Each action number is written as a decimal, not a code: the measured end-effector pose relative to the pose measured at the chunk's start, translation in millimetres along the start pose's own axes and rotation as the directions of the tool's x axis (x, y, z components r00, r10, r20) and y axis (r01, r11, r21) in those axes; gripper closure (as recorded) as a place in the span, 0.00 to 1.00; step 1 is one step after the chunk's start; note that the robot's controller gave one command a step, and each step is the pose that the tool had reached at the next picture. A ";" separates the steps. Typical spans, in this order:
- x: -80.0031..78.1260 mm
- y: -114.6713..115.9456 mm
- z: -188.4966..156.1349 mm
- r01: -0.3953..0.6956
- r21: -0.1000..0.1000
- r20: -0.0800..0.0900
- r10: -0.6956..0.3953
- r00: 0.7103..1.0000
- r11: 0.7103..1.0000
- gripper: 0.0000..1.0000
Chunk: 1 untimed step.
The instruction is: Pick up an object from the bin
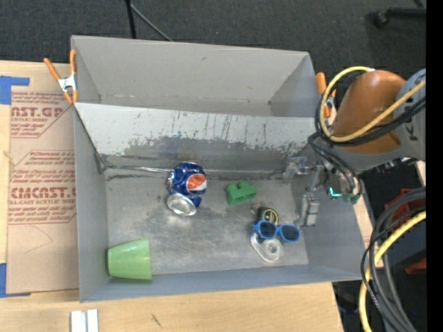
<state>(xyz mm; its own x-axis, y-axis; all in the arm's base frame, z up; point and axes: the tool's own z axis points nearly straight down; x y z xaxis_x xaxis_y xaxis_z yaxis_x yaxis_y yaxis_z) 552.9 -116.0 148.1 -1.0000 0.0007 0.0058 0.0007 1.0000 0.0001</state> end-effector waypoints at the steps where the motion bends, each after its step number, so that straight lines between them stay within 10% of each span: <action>1: 34.4 0.0 35.5 -0.147 -0.002 0.002 0.147 0.989 0.989 0.00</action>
Offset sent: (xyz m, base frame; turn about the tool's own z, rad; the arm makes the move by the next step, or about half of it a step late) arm -0.0338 -0.0015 -0.0336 0.1487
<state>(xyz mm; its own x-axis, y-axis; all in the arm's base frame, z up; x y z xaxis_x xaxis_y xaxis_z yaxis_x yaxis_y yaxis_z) 518.3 -116.0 112.7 -0.9890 0.1476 0.0035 0.1476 0.9890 0.0012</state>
